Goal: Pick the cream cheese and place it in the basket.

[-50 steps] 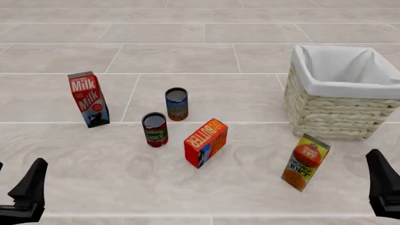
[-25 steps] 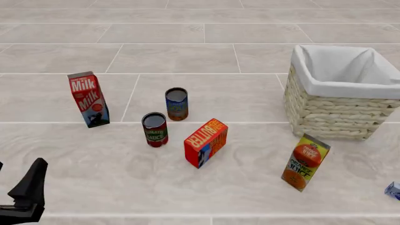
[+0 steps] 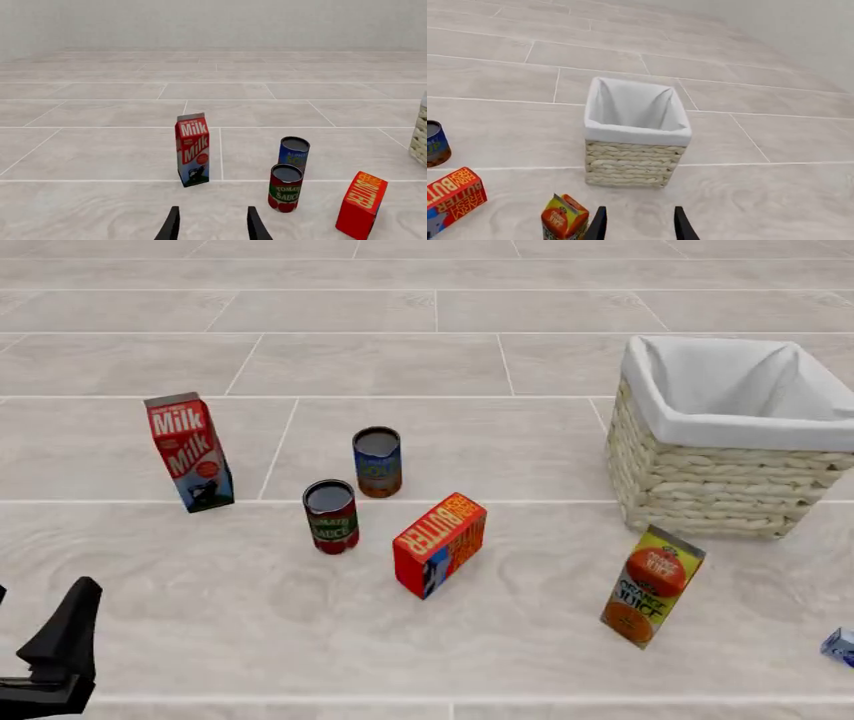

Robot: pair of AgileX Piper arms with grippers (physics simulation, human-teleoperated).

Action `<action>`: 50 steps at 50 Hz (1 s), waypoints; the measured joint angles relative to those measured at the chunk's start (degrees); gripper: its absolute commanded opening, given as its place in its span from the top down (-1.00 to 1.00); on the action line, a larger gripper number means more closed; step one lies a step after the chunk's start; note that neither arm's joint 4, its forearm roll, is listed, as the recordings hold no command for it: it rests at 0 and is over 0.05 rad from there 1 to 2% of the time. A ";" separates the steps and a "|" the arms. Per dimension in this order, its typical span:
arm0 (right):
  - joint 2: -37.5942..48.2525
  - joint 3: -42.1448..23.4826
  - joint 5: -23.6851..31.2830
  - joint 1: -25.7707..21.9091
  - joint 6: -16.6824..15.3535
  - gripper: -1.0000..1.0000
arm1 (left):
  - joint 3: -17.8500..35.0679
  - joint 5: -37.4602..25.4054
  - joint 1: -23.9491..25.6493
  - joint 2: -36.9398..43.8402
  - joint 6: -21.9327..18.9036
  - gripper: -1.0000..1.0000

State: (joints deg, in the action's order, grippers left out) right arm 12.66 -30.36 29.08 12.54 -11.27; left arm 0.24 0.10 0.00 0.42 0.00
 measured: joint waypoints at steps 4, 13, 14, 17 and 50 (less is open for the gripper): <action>1.63 -1.47 1.58 0.98 -1.63 -1.00 | 0.00 0.00 0.00 0.00 0.00 -1.00; 6.73 -5.18 4.90 4.05 -6.81 -1.00 | 0.00 0.00 0.00 0.00 0.00 -1.00; 7.32 -5.51 5.21 4.33 -7.41 -1.00 | 0.00 0.00 0.00 0.00 0.00 -1.00; 9.17 -6.34 6.02 5.15 -8.93 -1.00 | 0.00 0.00 0.00 0.00 0.00 -1.00; 29.90 -9.64 8.05 13.70 -30.14 -1.00 | 0.00 0.00 0.00 0.00 0.00 -1.00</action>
State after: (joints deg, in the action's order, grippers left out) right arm 42.56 -40.00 37.13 26.24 -41.41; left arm 0.24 0.10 0.00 0.42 0.00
